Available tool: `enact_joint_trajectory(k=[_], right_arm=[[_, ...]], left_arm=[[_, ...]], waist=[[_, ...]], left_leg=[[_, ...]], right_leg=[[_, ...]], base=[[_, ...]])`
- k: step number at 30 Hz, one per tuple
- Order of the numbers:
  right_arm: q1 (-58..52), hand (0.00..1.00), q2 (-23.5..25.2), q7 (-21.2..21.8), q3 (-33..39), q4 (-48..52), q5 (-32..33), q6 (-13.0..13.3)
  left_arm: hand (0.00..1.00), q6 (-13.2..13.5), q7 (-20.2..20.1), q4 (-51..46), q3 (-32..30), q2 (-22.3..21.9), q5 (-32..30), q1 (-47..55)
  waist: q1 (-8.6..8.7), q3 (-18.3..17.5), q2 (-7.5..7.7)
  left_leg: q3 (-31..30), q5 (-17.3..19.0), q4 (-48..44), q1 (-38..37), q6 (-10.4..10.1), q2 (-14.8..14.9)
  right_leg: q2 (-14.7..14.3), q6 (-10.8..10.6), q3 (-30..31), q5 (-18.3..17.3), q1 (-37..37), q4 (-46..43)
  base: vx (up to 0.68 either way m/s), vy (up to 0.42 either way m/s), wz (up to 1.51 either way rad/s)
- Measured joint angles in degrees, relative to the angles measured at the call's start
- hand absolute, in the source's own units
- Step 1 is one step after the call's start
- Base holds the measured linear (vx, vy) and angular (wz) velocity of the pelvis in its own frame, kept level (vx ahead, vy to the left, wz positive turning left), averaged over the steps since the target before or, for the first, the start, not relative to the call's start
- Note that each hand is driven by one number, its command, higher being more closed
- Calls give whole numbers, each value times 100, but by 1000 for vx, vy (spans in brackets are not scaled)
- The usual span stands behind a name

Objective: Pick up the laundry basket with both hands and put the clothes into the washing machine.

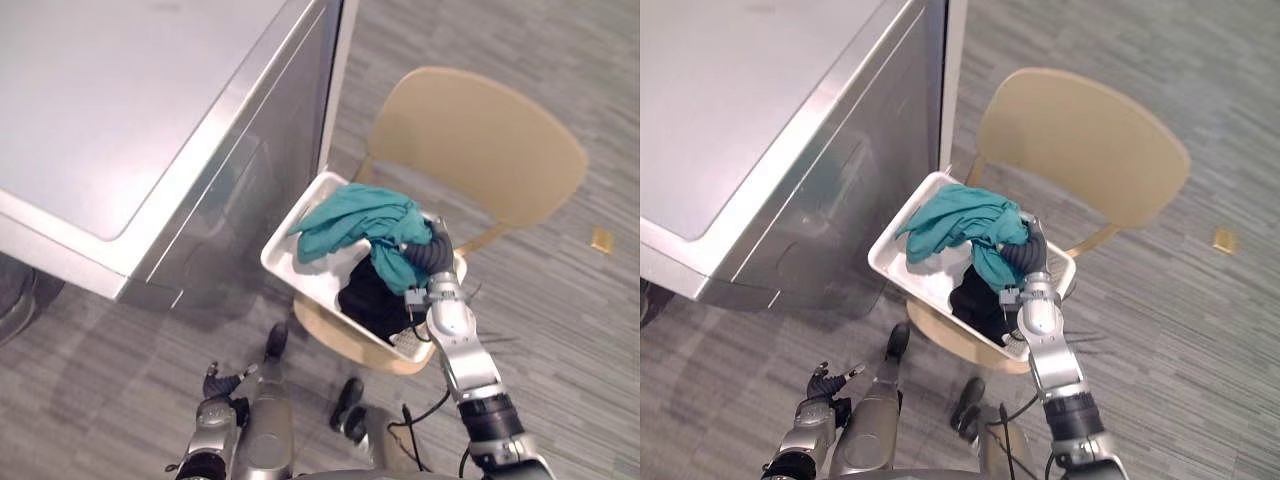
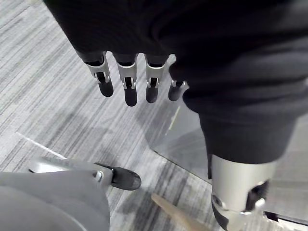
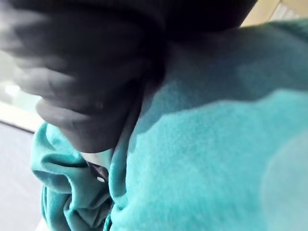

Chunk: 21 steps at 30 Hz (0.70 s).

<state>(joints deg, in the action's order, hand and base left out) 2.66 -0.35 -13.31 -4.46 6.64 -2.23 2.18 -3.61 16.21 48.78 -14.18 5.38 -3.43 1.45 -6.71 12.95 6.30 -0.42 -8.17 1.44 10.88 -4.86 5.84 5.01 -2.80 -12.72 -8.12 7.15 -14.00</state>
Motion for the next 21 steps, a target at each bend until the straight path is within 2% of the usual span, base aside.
enact_joint_trajectory(k=[2, 3, 4, 5, 6, 8, 10, 11, 12, 13, 14, 15, 17, 19, 20, 21], right_arm=[[-317, 100, 4, 74, 127, 200, 231, 66], [-370, 100, 28, 82, 199, 276, 233, 80], [-515, 100, 92, 79, 252, 515, 220, 118], [-603, 100, 115, 81, 248, 696, 190, 154], [-611, 100, 115, 96, 181, 844, 146, 168], [-515, 100, 101, 99, 5, 1066, 17, 187], [-312, 100, 48, 67, -81, 1089, -60, 220], [-277, 100, -1, 65, -116, 1089, -60, 227], [-242, 100, -158, 65, -159, 1086, -60, 228], [-245, 100, -275, 58, -161, 1060, -60, 227], [-239, 100, -421, 49, -97, 958, -61, 211], [-107, 100, -516, 53, 22, 788, -62, 187], [0, 100, -592, 71, 58, 767, -61, 151], [137, 100, -703, 121, 20, 747, -60, 154], [314, 100, -772, 154, 4, 591, -57, 181], [694, 100, -912, 257, -93, 184, -52, 187]], left_arm=[[0, 0, 1, -63, -53, -16, 0, 5], [0, 3, 5, -204, -129, -64, 0, 6], [0, 0, 9, -496, -166, -97, -1, 27], [0, 7, 17, -806, -163, -119, -2, 111], [0, 17, 43, -1127, -156, -162, -3, 199], [0, 38, 99, -1588, -142, -269, -1, 339], [0, 58, 179, -2197, 116, -551, 25, 694], [0, 61, 178, -2374, 245, -610, 55, 803], [0, 63, 170, -2698, 478, -717, 60, 1000], [0, 62, 155, -2826, 595, -782, 74, 1064], [0, 58, 125, -3074, 821, -806, 131, 1079], [0, 70, 123, -3450, 976, -765, 150, 1069], [0, 188, 74, -3965, 1218, -582, 147, 1060], [0, 385, -8, -4281, 1441, -271, 122, 817], [0, 471, -78, -4278, 1497, -109, 107, 578], [0, 587, -217, -4269, 1622, 182, 85, 164]], waist=[[138, -73, -138], [140, -72, -173], [139, -78, -167], [141, -83, -203], [124, -127, -164], [-11, -314, -201], [-243, -428, -608], [-267, -481, -697], [-263, -571, -915], [-207, -583, -1067], [-75, -532, -1040], [-19, -530, -1001], [-19, -552, -935], [14, -564, -932], [95, -606, -996], [212, -604, -972]], left_leg=[[-120, 132, -349, 67, 72, 81], [-153, 135, -366, 71, 83, 128], [-313, 151, -461, 32, 105, 41], [-436, 154, -577, 87, 107, -41], [-522, 158, -699, 156, 104, -102], [-625, 148, -1014, 486, 80, -118], [-698, 95, -1262, 836, 13, 75], [-741, 43, -1282, 953, -55, 113], [-888, -38, -1196, 1187, 15, 190], [-928, 57, -1057, 1242, 77, 272], [-638, 534, -816, 1295, 259, 341], [-183, 514, -1123, 1368, 237, 305], [361, 553, -1964, 1366, 242, 323], [710, 687, -2634, 1101, 377, 349], [874, 997, -2744, 865, 332, 379], [993, 1270, -2671, 448, 280, 425]], right_leg=[[-28, -127, 256, 38, -38, -283], [-13, -275, 509, -210, 20, -836], [129, -260, 709, -533, 105, -2035], [229, -382, 907, -641, 56, -2633], [298, -427, 1113, -667, -64, -2873], [185, -405, 1361, -894, -349, -2477], [-80, -144, 1186, -1551, -585, -1785], [-124, -86, 1107, -1722, -557, -1687], [-259, 12, 945, -1980, -376, -1633], [-337, 88, 728, -1935, -340, -1643], [-226, 271, 312, -1797, -315, -1515], [-96, 401, 34, -1632, -282, -1403], [-58, 513, -298, -1276, -251, -1036], [-34, 608, -600, -977, -190, -716], [-35, 636, -775, -822, -188, -529], [-44, 657, -1003, -595, -178, -260]], base=[[-63, 8, 26], [-76, -56, 57], [-79, -91, 68], [-91, -150, 77], [-165, -220, 60], [-240, -246, 31], [-335, -214, -6], [-464, -268, 9], [-318, -196, 44], [-455, -242, 115], [-321, -164, 154], [-379, -206, 148], [-251, -159, 103], [-209, -88, 89], [-245, -27, 99], [-203, -15, 93]])
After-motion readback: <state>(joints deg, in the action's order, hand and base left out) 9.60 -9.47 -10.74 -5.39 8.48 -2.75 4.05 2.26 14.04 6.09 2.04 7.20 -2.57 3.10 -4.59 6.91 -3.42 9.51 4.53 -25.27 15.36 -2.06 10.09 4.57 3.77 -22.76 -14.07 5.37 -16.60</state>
